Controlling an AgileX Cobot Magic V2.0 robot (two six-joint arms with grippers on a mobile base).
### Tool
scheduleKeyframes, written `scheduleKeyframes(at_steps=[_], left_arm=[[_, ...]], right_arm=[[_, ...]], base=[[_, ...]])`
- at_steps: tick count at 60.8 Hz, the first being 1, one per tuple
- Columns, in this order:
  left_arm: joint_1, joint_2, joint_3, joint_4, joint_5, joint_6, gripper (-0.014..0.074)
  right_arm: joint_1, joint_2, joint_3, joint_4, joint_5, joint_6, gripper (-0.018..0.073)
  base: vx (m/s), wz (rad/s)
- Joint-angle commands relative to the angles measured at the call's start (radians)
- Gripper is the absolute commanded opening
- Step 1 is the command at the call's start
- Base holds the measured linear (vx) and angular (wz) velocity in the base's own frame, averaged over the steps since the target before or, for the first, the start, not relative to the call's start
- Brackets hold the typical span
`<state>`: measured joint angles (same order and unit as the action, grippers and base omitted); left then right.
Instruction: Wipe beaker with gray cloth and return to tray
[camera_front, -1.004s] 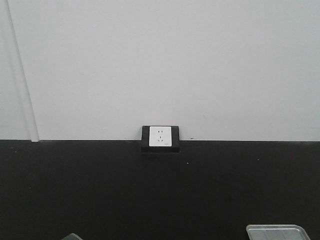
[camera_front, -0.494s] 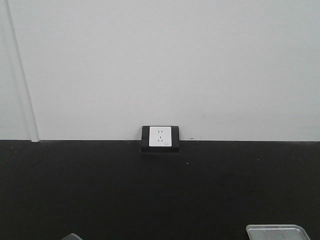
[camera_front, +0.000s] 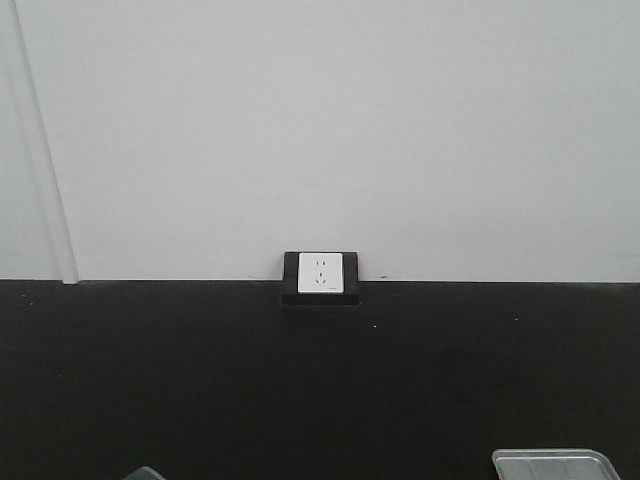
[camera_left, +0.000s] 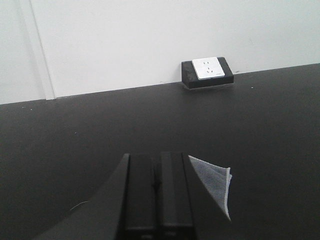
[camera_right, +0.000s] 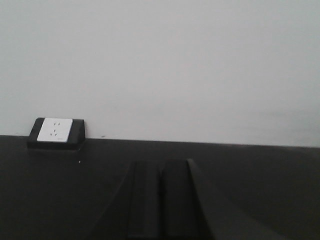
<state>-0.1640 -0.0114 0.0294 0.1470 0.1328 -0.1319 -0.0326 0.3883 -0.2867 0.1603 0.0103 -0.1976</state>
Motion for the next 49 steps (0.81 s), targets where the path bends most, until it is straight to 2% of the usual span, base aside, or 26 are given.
scheduleKeyframes(at_steps=[1,5,17,20,49], left_arm=[[0.003,-0.004,-0.006,-0.001,-0.078,-0.009,-0.0006],[0.003,-0.004,-0.006,-0.001,-0.078,-0.009,-0.0006],[0.003,-0.004,-0.006,-0.001,-0.078,-0.009,-0.0006],[0.003,-0.004,-0.006,-0.001,-0.078,-0.009,-0.0006],[0.003,-0.004,-0.006,-0.001,-0.076,-0.009,-0.0006]], right_arm=[[-0.006,-0.043,0.059,-0.16,-0.073,0.178,-0.0005],[-0.006,-0.111,0.148,-0.191,-0.073,0.234,-0.0005],[-0.006,-0.358,0.336,-0.166,-0.073,0.233,-0.0005],[-0.006,-0.423,0.331,-0.16,-0.01,0.232,-0.0005],[-0.006,-0.398,0.332,-0.16,-0.017,0.232,-0.0005]], base=[[0.0,0.0],[0.0,0.0],[0.0,0.0],[0.0,0.0],[0.0,0.0]])
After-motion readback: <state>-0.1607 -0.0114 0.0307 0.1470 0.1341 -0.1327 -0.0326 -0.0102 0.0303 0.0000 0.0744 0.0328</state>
